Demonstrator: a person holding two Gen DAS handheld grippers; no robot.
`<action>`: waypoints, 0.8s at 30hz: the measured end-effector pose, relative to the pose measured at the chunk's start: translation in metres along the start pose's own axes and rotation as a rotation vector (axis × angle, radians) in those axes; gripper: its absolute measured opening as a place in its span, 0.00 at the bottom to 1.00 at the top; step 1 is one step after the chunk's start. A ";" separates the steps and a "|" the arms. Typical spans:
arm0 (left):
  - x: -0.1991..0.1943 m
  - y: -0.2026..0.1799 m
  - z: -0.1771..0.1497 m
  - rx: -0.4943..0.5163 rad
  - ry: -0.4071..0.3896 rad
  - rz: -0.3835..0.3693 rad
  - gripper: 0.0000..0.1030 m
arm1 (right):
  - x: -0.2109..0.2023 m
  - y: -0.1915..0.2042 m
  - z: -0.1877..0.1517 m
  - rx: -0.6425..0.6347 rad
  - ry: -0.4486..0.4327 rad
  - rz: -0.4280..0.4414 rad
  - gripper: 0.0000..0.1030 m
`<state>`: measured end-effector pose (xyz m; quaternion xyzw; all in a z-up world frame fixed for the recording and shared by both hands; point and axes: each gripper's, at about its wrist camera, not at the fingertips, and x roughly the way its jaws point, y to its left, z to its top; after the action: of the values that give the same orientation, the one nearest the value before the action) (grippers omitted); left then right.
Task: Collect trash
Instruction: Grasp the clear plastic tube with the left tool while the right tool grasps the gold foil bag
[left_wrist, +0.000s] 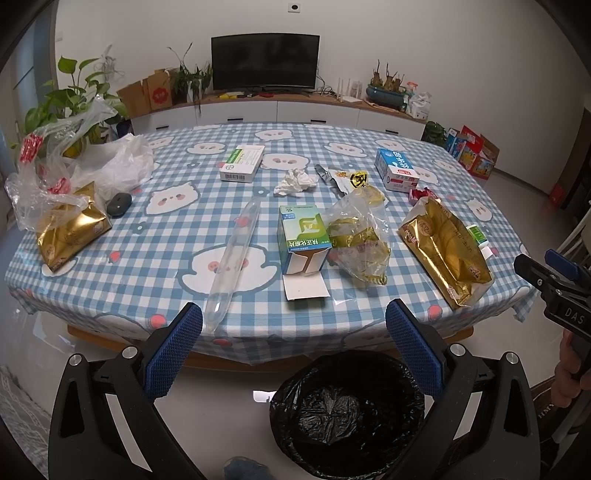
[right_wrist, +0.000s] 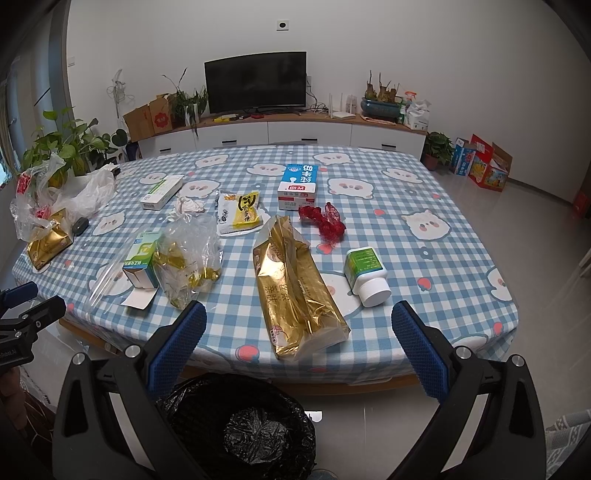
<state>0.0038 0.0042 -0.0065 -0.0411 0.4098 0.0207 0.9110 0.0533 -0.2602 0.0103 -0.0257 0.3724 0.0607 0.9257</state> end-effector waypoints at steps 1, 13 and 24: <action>0.000 0.000 0.000 0.000 0.001 0.000 0.94 | 0.000 0.000 0.000 0.000 -0.001 0.000 0.93; 0.015 0.023 0.017 -0.005 0.023 0.043 0.93 | 0.009 0.011 0.005 -0.043 0.013 0.001 0.93; 0.071 0.065 0.059 -0.027 0.107 0.069 0.89 | 0.053 0.018 0.043 -0.091 0.073 -0.011 0.90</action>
<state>0.0903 0.0743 -0.0244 -0.0403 0.4587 0.0556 0.8859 0.1187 -0.2330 0.0047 -0.0718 0.4027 0.0716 0.9097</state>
